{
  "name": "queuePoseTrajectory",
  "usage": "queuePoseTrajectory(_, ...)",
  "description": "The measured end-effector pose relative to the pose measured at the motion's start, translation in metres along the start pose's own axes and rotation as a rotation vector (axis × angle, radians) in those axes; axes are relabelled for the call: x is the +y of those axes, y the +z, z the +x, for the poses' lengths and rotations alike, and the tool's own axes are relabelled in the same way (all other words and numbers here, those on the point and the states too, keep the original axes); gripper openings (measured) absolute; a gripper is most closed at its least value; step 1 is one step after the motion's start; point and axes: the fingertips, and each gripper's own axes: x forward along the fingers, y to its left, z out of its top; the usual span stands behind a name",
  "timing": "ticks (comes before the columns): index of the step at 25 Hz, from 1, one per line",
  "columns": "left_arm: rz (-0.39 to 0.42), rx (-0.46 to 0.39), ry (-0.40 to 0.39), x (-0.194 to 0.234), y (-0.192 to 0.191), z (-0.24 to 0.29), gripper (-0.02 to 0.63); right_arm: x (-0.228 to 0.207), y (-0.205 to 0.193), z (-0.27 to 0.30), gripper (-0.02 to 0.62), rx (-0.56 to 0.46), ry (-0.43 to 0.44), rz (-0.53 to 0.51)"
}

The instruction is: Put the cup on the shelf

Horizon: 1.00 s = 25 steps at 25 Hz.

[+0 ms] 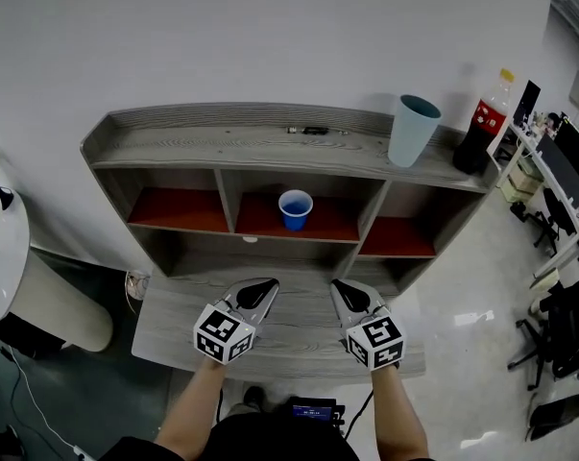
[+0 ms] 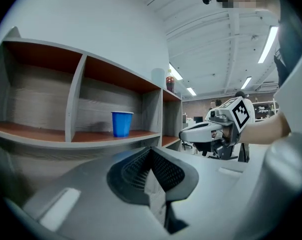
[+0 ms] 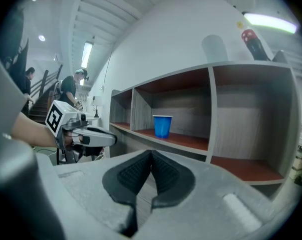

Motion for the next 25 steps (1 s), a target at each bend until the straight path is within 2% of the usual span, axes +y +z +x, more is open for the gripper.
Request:
queuePoseTrajectory(7, 0.001, 0.006, 0.024, -0.010, -0.013, -0.012, 0.003, 0.011, -0.013, -0.007, 0.040, -0.005, 0.024, 0.015)
queuePoseTrajectory(14, 0.045, 0.022, -0.029, -0.022, -0.009, -0.025, 0.002, 0.027, -0.007, -0.020, 0.051, -0.008, -0.002, -0.003)
queuePoseTrajectory(19, 0.059, 0.027, -0.058, -0.024, -0.015, -0.055, 0.002, 0.065, -0.011, -0.021, 0.035, 0.007, -0.011, -0.008)
queuePoseTrajectory(21, 0.057, 0.044, -0.055, -0.023, -0.022, -0.069, 0.003, 0.082, -0.014, -0.023, 0.003, 0.016, -0.015, -0.008)
queuePoseTrajectory(25, 0.056, 0.067, -0.048, -0.024, -0.033, -0.095, 0.002, 0.114, -0.019, -0.028, -0.002, 0.046, -0.015, -0.009)
